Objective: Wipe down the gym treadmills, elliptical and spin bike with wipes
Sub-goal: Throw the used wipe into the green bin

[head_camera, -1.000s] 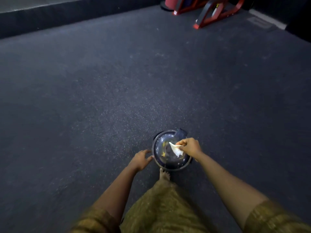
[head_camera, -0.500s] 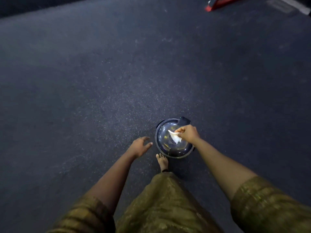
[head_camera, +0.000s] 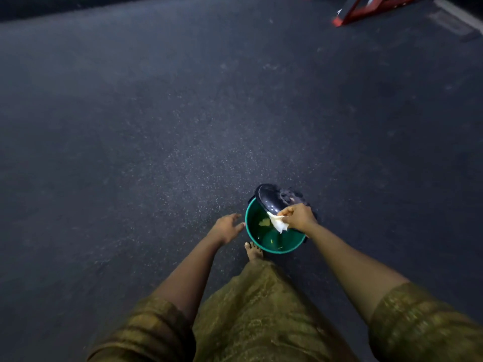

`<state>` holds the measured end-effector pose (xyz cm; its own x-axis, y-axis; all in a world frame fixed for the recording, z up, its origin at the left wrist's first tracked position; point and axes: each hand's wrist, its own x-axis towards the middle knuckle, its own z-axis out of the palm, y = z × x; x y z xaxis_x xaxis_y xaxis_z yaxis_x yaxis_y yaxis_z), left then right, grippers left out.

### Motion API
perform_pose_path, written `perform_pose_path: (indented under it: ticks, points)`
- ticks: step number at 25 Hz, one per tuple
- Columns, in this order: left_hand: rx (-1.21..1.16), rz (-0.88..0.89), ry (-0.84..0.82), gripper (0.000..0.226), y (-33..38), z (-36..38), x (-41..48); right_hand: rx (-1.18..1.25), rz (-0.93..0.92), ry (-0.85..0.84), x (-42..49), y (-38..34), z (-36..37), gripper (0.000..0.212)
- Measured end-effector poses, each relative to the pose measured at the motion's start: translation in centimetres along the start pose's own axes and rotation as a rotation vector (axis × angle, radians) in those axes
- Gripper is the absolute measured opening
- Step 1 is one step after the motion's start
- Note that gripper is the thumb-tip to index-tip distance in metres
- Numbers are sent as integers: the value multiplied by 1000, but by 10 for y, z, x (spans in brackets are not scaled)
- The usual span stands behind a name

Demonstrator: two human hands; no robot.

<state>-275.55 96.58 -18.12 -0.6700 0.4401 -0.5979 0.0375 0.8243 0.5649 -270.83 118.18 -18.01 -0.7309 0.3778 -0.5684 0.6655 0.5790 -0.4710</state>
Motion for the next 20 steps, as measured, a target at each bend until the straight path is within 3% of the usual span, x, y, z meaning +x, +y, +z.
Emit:
perform_pose_path:
  ticks: [4,10,20]
  points:
    - [24,9,-6,52,0,5,-11,-3,59,-72,-8,5,10,16]
    - [101,40,6,52,1,0,-15,-18,129,40,-7,5,5,37]
    - [209,195,-6,49,31,14,-32,297,88,147,-52,24,10,22]
